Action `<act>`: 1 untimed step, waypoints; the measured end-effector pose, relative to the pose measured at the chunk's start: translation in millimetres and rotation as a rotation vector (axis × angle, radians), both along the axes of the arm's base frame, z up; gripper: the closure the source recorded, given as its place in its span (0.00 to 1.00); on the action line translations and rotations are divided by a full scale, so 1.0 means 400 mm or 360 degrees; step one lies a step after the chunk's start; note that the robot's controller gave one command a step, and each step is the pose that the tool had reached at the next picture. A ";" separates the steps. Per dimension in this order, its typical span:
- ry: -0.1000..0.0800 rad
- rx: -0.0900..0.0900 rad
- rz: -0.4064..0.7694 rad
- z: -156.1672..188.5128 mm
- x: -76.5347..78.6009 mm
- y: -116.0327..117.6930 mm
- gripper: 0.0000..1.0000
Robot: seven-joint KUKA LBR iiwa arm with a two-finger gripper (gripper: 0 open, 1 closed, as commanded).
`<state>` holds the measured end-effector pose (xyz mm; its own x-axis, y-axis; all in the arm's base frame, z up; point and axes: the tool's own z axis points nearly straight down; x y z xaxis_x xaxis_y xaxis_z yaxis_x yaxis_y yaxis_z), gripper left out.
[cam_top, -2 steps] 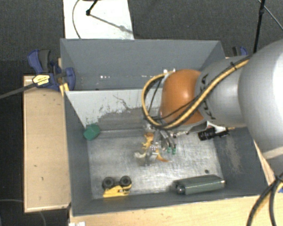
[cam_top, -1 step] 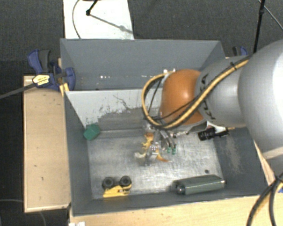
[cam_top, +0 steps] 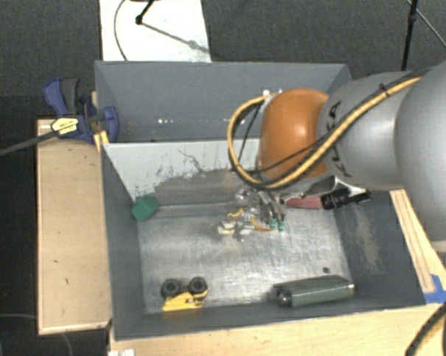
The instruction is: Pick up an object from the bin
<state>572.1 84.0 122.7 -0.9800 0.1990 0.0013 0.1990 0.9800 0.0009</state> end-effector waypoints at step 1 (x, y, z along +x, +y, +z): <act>-0.0004 0.0001 0.0000 0.032 0.003 0.002 1.00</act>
Offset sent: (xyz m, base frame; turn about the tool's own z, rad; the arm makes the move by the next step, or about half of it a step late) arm -0.0160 -0.0158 0.0084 -0.3556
